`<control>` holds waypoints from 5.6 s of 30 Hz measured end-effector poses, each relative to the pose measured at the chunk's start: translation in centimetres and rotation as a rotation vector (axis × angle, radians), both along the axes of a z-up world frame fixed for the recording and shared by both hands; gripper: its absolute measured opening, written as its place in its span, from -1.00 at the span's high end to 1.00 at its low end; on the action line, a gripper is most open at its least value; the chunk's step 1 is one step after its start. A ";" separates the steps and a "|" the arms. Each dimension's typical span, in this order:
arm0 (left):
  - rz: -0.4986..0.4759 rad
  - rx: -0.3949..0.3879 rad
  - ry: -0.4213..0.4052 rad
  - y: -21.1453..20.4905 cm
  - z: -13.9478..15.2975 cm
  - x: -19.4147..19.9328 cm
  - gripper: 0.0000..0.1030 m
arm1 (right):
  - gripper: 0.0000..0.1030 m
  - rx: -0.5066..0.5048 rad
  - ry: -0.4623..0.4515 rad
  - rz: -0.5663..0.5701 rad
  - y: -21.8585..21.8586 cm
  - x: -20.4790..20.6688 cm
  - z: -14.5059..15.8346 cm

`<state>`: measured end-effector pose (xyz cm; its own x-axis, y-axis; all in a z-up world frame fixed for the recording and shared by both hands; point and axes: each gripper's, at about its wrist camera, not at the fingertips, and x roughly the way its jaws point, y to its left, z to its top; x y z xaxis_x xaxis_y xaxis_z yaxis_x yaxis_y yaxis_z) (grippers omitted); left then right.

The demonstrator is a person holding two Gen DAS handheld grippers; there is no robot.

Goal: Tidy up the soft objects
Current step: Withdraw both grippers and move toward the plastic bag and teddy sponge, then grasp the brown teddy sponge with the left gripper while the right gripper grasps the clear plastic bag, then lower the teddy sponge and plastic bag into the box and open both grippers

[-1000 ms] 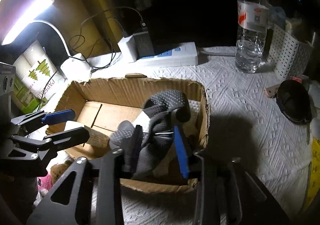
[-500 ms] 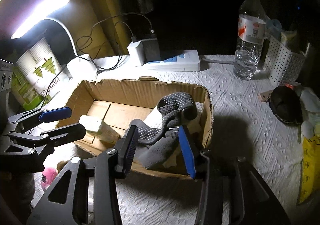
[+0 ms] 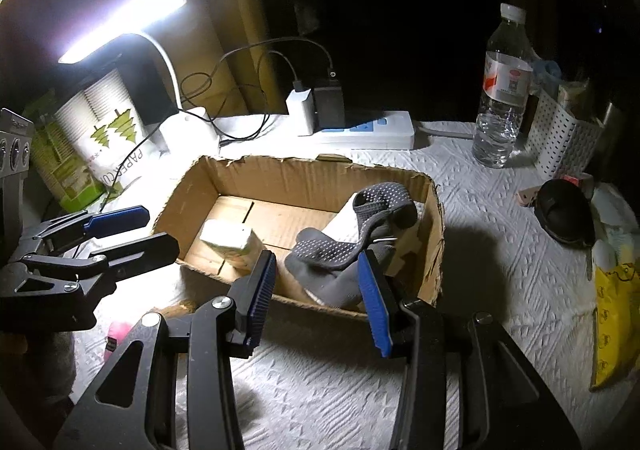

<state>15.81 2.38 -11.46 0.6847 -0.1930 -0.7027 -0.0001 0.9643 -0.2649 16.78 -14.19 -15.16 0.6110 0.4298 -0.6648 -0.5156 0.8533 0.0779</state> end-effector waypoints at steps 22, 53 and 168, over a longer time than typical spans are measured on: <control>0.053 0.003 -0.029 3.1 0.0 -6.7 -0.71 | 0.13 -0.020 -0.004 0.023 2.1 -5.9 -0.9; 0.081 0.001 0.057 5.4 -5.4 -11.0 -0.72 | 0.13 -0.035 0.122 0.042 4.8 -9.5 -7.2; -0.008 0.090 0.048 2.6 -5.3 7.0 -0.09 | 0.17 0.106 0.022 0.020 3.2 6.1 -0.9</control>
<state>22.81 5.03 -16.75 0.6484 -0.1328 -0.7496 -0.0028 0.9842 -0.1768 22.92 -10.96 -16.07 0.5871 0.5103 -0.6284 -0.5298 0.8292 0.1783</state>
